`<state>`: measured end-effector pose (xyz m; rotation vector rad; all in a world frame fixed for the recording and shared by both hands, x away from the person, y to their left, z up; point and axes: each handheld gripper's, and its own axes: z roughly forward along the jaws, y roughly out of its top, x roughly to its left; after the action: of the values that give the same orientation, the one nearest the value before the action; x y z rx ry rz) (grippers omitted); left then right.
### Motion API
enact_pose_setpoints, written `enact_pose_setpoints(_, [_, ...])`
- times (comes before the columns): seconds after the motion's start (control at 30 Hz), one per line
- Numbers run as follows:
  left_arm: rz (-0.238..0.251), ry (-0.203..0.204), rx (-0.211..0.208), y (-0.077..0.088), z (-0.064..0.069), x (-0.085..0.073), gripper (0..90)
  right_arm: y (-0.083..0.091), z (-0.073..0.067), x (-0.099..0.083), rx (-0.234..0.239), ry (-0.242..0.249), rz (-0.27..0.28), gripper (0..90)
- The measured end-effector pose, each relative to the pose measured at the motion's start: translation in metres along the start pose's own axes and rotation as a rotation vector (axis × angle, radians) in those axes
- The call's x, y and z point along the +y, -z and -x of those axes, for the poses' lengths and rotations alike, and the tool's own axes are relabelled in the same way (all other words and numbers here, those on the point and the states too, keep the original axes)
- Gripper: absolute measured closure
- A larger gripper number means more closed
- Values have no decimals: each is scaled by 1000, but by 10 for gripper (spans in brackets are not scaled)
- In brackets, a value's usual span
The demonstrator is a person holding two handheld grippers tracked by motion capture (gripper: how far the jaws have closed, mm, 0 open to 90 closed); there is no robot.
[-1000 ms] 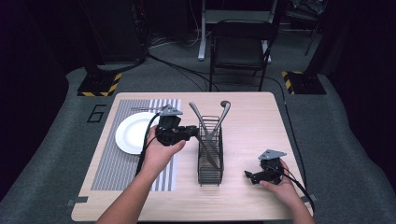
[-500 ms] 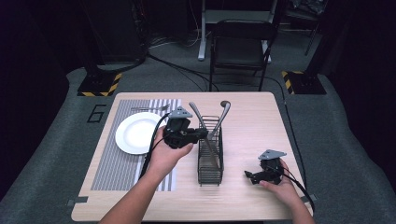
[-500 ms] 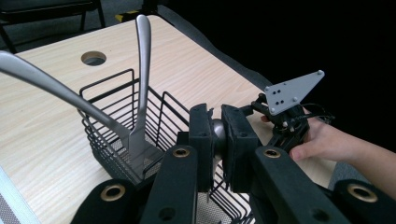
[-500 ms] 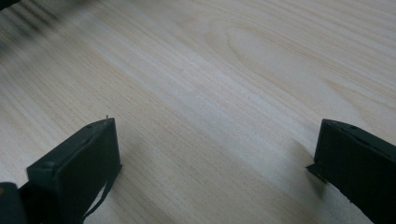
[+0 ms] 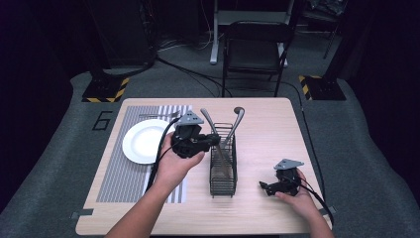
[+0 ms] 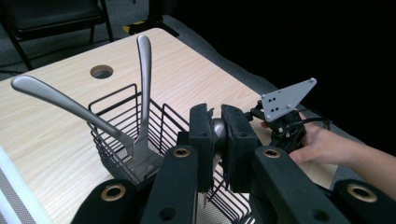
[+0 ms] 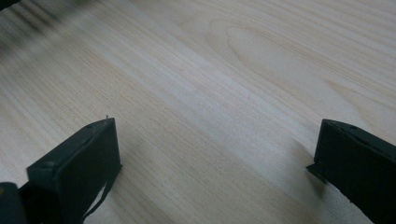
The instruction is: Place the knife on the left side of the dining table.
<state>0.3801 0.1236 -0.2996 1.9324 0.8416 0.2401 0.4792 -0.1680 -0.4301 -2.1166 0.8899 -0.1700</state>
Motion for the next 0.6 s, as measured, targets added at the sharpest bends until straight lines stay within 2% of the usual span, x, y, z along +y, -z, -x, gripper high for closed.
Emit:
enact_pose_setpoints(0.3, [41,14,7,15,2,5,836,0,0,0,-2,-2,-1,0])
enact_pose_setpoints(0.6, [111,56,15,40,-6,12,836,0,0,0,-2,-2,-1,0])
